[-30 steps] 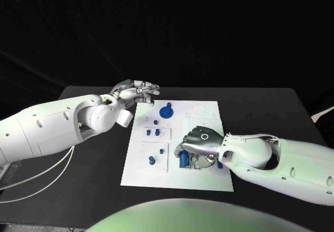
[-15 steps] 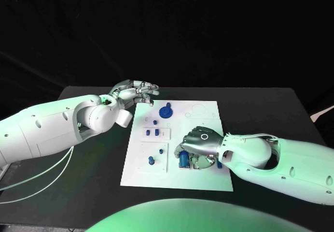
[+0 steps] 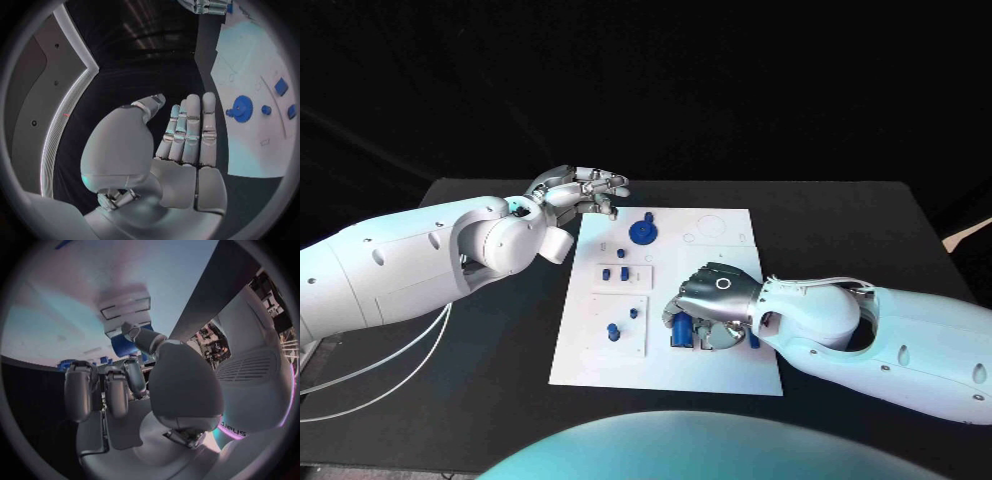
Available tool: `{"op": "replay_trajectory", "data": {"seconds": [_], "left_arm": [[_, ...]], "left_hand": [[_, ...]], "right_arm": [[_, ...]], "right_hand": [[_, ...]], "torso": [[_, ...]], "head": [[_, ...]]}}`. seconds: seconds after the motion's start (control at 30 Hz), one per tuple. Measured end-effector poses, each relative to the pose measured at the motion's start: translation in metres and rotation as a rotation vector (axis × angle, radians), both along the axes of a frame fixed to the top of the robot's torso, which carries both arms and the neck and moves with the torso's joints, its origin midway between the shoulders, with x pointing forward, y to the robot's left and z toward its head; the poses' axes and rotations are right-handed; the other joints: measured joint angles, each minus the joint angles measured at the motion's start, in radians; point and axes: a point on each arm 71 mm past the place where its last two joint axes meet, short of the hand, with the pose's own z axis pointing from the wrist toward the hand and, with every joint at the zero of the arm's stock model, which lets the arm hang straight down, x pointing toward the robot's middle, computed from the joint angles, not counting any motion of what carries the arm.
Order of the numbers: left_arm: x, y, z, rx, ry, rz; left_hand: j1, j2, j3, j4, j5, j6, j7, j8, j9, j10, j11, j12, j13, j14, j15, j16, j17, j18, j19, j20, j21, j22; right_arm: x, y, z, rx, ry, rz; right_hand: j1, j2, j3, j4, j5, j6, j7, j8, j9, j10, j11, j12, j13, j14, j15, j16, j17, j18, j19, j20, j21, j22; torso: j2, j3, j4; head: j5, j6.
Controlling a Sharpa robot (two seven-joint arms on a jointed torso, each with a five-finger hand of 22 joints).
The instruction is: Assemble the parts on the task board
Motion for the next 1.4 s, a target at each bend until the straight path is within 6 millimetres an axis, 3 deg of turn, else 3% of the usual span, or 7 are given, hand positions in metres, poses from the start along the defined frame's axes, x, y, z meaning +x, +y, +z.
{"op": "replay_trajectory", "data": {"seconds": [0.3,0.57,0.63,0.7,0.93,1.13,1.4], "left_arm": [[0.0000,0.0002,0.0000,0.000,0.000,0.000],[-0.0001,0.0004,0.0000,0.001,0.001,0.000],[-0.0001,0.0004,0.0000,0.001,0.001,0.000],[-0.0001,0.0005,-0.0001,0.001,0.001,0.000],[-0.0001,0.0007,-0.0001,0.001,0.001,0.000],[-0.0001,0.0010,-0.0001,0.001,0.002,0.001],[-0.0001,0.0012,-0.0001,0.002,0.002,0.001]], "left_hand": [[0.000,0.000,0.000,0.000,0.000,0.000,0.000,0.000,0.000,0.000,0.000,0.000,0.000,0.000,0.000,0.000,0.000,0.000,0.000,0.000,0.000,0.000],[0.000,0.000,0.000,0.000,0.000,0.000,0.000,0.000,0.000,0.000,0.000,0.000,0.000,0.000,0.000,0.000,0.000,0.000,0.000,0.000,0.000,0.000],[0.000,0.000,0.000,0.000,0.000,0.000,0.000,0.000,0.000,0.000,0.000,0.000,0.000,0.000,0.000,0.000,0.000,0.000,0.000,0.000,0.000,0.000],[0.000,0.000,0.000,0.000,0.000,0.000,0.000,0.000,0.000,0.000,0.000,0.000,0.000,0.000,0.000,0.000,0.000,0.000,0.000,0.000,0.000,0.000],[0.000,0.000,0.000,0.000,0.000,0.000,0.000,0.000,0.000,0.000,0.000,0.000,0.000,0.000,0.000,0.000,0.000,0.000,0.000,0.000,0.000,0.000],[0.000,0.000,0.000,0.000,0.000,0.000,0.000,0.000,0.000,0.000,0.000,0.000,0.000,0.000,0.000,0.000,0.000,0.000,0.000,0.000,0.000,0.000],[0.000,0.000,0.000,0.000,0.000,0.000,0.000,0.000,0.000,0.000,0.000,0.000,0.000,0.000,0.000,0.000,0.001,0.000,0.000,0.000,0.000,0.000]], "right_arm": [[-0.0001,0.0015,-0.0001,-0.001,0.002,-0.002],[-0.0001,0.0021,-0.0005,-0.003,0.004,-0.003],[0.0000,0.0021,-0.0007,-0.005,0.006,-0.003],[-0.0001,0.0021,-0.0010,-0.007,0.007,-0.004],[-0.0004,0.0011,-0.0033,-0.018,0.015,-0.008],[-0.0005,0.0000,-0.0033,-0.020,0.017,-0.011],[-0.0003,-0.0025,-0.0024,-0.020,0.017,-0.016]], "right_hand": [[-0.006,-0.006,-0.004,-0.004,0.001,-0.001,0.001,0.000,0.000,-0.012,-0.001,-0.008,-0.007,-0.004,0.004,0.000,0.000,0.000,-0.004,0.004,-0.013,0.001],[-0.015,-0.015,-0.008,-0.008,0.001,-0.030,0.031,-0.039,-0.009,-0.038,-0.012,-0.025,-0.030,-0.004,0.004,0.000,0.000,0.000,-0.012,0.003,-0.031,0.001],[-0.017,-0.017,-0.008,-0.008,0.001,-0.044,0.053,-0.064,-0.024,-0.050,-0.018,-0.034,-0.041,-0.004,0.004,0.000,0.000,0.000,-0.017,0.001,-0.037,0.001],[-0.021,-0.021,-0.008,-0.008,0.001,-0.055,0.060,-0.076,-0.031,-0.054,-0.021,-0.035,-0.047,-0.003,0.003,0.000,0.000,0.000,-0.019,-0.001,-0.037,0.001],[-0.014,-0.027,-0.011,-0.011,0.001,-0.115,0.034,-0.105,-0.053,-0.061,-0.029,-0.042,-0.057,-0.002,-0.009,0.000,0.000,0.000,-0.024,-0.006,-0.043,0.001],[-0.014,-0.027,-0.011,-0.011,0.001,-0.118,0.038,-0.110,-0.056,-0.064,-0.032,-0.042,-0.057,-0.002,-0.009,0.000,0.000,0.000,-0.024,-0.006,-0.043,0.000],[-0.014,-0.027,-0.006,-0.015,0.003,-0.088,0.043,-0.089,-0.050,-0.064,-0.032,-0.042,-0.053,-0.002,-0.009,0.000,0.000,0.000,-0.020,-0.010,-0.043,0.000]], "torso": [[0.000,0.0000,-0.0002],[0.000,0.0000,-0.0003],[0.000,0.0000,-0.0003],[0.000,0.0000,-0.0003],[0.000,0.0000,-0.0003],[0.000,0.0000,-0.0003],[0.000,0.0005,-0.0003]], "head": [[0.000,0.000],[0.000,0.000],[0.000,0.000],[-0.001,0.000],[-0.001,0.000],[-0.001,0.000],[-0.001,0.000]]}}
